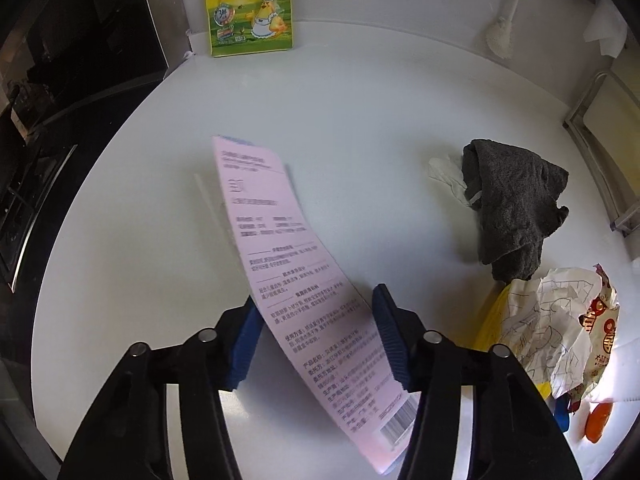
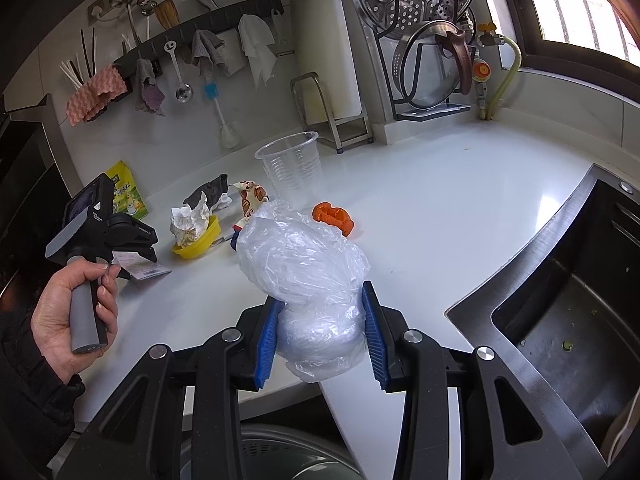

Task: Collect trash
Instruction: 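Grasp the pink receipt with the left tool while the right tool holds the bag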

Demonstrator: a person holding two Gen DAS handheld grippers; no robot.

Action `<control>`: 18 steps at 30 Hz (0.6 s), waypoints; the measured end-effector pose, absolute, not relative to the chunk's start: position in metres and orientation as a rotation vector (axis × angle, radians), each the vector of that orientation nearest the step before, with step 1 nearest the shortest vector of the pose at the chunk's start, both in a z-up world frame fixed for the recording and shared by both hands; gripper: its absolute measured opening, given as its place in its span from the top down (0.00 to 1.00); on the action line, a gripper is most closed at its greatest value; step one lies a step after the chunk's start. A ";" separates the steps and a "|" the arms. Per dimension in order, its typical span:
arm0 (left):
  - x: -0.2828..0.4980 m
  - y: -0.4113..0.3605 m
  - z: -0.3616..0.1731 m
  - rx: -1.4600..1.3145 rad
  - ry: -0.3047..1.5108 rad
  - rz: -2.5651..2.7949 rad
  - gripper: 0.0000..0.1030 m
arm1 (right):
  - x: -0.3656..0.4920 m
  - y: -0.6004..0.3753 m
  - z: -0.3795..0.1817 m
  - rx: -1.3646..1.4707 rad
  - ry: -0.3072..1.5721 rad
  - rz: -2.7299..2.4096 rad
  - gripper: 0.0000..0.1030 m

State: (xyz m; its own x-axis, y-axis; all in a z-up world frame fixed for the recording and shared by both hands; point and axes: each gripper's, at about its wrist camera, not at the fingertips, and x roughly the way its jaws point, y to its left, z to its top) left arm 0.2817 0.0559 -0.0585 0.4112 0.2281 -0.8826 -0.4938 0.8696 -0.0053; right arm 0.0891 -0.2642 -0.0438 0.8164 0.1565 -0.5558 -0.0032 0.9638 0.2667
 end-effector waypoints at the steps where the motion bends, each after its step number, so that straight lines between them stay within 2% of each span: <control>1: 0.280 0.056 -0.058 -0.280 1.053 0.451 0.56 | 0.089 -0.264 -0.044 0.262 0.612 0.086 0.64; 4: 0.275 0.055 -0.058 -0.268 1.040 0.415 0.64 | 0.089 -0.264 -0.044 0.259 0.616 0.087 0.64; 5: 0.273 0.054 -0.057 -0.262 1.035 0.398 0.69 | 0.088 -0.263 -0.044 0.258 0.615 0.087 0.64; 6: 0.272 0.053 -0.057 -0.250 1.031 0.382 0.82 | 0.088 -0.263 -0.044 0.255 0.615 0.087 0.64; 18: 0.255 0.061 -0.055 -0.175 1.007 0.311 0.86 | 0.090 -0.260 -0.044 0.240 0.628 0.078 0.64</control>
State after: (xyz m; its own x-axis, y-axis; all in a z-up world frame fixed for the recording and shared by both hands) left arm 0.2550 0.0606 -0.0549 0.4953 0.1751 -0.8509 -0.3357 0.9420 -0.0015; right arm 0.0897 -0.2605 -0.0441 0.8074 0.1447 -0.5720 0.0000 0.9695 0.2453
